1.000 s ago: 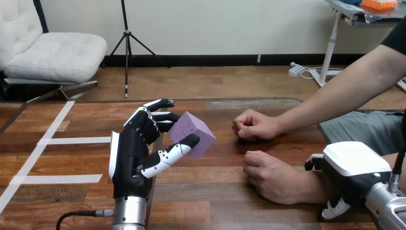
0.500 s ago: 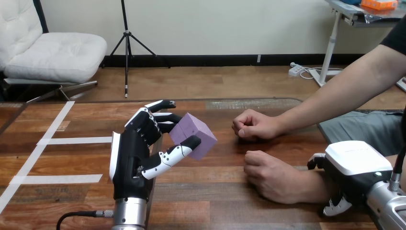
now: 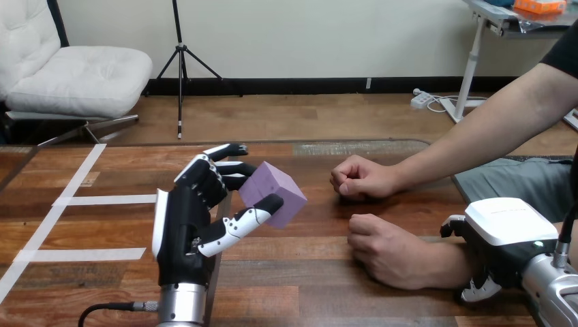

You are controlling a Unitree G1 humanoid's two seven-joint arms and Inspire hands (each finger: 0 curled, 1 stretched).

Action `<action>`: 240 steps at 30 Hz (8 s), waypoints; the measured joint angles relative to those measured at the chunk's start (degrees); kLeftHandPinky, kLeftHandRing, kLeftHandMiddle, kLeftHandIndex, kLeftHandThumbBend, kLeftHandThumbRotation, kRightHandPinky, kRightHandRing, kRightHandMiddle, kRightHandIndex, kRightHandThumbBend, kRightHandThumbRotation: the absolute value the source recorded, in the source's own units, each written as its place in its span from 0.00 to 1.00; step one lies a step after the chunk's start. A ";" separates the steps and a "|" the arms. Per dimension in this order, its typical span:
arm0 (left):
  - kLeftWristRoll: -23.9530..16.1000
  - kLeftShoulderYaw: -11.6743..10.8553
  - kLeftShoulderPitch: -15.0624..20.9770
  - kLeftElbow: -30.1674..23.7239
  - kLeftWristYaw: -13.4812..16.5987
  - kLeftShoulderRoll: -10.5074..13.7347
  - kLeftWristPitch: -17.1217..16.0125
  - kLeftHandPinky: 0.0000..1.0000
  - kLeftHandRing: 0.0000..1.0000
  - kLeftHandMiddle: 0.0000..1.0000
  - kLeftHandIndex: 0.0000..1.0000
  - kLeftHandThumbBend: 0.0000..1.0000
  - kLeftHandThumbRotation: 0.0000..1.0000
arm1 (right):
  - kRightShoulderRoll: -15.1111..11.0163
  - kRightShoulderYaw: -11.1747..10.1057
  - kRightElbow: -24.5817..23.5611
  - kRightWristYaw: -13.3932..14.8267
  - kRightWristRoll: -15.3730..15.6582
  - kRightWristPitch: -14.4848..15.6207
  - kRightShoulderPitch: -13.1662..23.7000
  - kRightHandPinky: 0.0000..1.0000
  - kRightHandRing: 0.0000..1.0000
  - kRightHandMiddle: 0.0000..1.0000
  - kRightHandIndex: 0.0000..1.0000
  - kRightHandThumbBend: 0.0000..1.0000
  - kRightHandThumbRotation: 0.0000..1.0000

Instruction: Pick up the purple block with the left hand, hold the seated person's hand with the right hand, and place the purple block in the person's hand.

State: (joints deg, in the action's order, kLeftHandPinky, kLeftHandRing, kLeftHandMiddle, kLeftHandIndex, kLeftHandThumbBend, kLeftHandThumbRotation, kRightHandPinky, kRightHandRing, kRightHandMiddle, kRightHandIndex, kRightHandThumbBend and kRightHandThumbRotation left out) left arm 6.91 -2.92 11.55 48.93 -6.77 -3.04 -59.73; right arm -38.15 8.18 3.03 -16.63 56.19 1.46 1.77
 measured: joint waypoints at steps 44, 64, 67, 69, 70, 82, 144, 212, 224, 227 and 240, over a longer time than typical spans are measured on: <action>2.69 0.62 -2.56 -2.89 -3.41 0.06 1.50 0.53 0.49 0.52 0.63 0.72 0.00 | 0.00 3.97 7.11 2.44 -0.31 0.04 4.85 0.61 0.68 0.72 0.74 0.79 0.03; 2.69 0.73 -2.62 -3.27 -3.02 0.06 1.52 0.53 0.49 0.52 0.63 0.72 0.00 | 0.01 5.48 7.44 -1.16 -1.95 3.05 6.69 0.54 0.65 0.74 0.74 0.75 0.03; 2.62 0.74 -2.63 -3.32 -2.86 0.06 1.52 0.53 0.49 0.52 0.63 0.72 0.00 | 0.01 5.48 7.50 -1.46 -2.41 3.08 6.84 0.51 0.62 0.72 0.73 0.75 0.03; 2.61 0.75 -2.64 -3.36 -2.75 0.06 1.53 0.53 0.49 0.52 0.63 0.72 0.00 | 0.01 5.48 7.55 -1.43 -2.64 3.02 6.88 0.47 0.58 0.67 0.71 0.76 0.02; 2.62 0.75 -2.64 -3.38 -2.73 0.06 1.53 0.53 0.49 0.52 0.63 0.72 0.00 | 0.01 5.48 7.57 -1.38 -2.77 2.98 6.88 0.46 0.57 0.66 0.70 0.76 0.02; 2.66 0.85 -2.64 -3.43 -2.70 0.06 1.54 0.53 0.49 0.52 0.63 0.71 0.00 | -0.01 5.44 8.32 -0.53 -4.62 1.89 6.90 0.31 0.41 0.52 0.66 0.76 0.02; 1.56 1.95 -2.63 -3.42 -0.42 0.07 1.53 0.53 0.49 0.52 0.64 0.72 0.00 | -0.52 4.71 7.44 0.42 -9.39 2.85 6.24 0.40 0.49 0.55 0.55 0.81 0.00; 1.67 2.31 -2.62 -3.42 -0.66 0.07 2.49 0.57 0.50 0.52 0.63 0.73 0.00 | -0.53 -0.10 -6.73 -1.06 -12.21 4.85 0.56 0.29 0.36 0.45 0.52 0.83 0.00; 1.57 2.36 -2.61 -3.41 -0.74 0.07 2.53 0.57 0.50 0.51 0.63 0.73 0.00 | -0.53 -0.11 -10.33 -2.59 -11.93 4.97 0.55 0.30 0.37 0.46 0.52 0.82 0.00; 1.55 2.36 -2.61 -3.39 -0.73 0.07 2.53 0.57 0.50 0.51 0.63 0.73 0.00 | -0.54 -0.11 -11.28 -2.59 -11.92 4.96 0.55 0.30 0.37 0.46 0.51 0.82 0.00; 1.52 2.36 -2.61 -3.37 -0.72 0.06 2.53 0.55 0.49 0.52 0.63 0.73 0.00 | -0.53 -0.12 -13.08 -2.51 -11.28 4.10 0.57 0.31 0.39 0.47 0.51 0.82 0.00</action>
State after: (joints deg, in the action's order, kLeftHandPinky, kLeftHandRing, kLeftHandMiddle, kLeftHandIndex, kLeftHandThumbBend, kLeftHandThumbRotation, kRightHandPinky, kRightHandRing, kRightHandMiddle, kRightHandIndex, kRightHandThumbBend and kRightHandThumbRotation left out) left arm 8.44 -0.56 8.94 45.56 -7.49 -2.98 -57.20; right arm -38.69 8.06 -10.04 -19.14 44.92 5.56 2.34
